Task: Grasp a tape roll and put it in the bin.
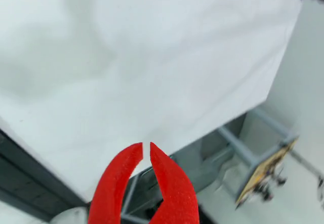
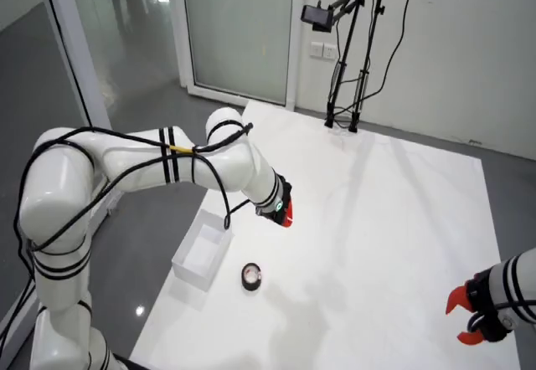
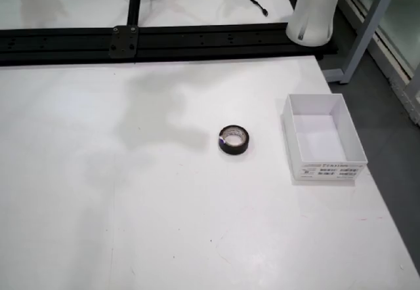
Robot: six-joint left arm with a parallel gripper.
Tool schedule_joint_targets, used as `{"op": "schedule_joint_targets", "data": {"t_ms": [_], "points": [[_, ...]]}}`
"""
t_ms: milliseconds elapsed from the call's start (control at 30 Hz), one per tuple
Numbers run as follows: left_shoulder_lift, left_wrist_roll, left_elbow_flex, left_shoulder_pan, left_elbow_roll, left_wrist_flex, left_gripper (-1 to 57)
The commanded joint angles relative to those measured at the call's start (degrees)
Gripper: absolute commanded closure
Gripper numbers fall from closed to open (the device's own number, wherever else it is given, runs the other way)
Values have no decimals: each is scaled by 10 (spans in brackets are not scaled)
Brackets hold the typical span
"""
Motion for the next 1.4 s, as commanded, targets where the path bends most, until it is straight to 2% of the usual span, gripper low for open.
{"op": "schedule_joint_targets", "data": {"t_ms": [33, 300, 400, 633, 867, 1400], "points": [[83, -315, 26, 39, 56, 64, 508], [88, -377, 72, 46, 54, 68, 501], [90, -399, 83, 47, 55, 84, 500], [114, -432, 96, 45, 55, 86, 445], [145, -441, 96, 44, 57, 53, 399], [225, -455, 77, 51, 68, 5, 394]]}}
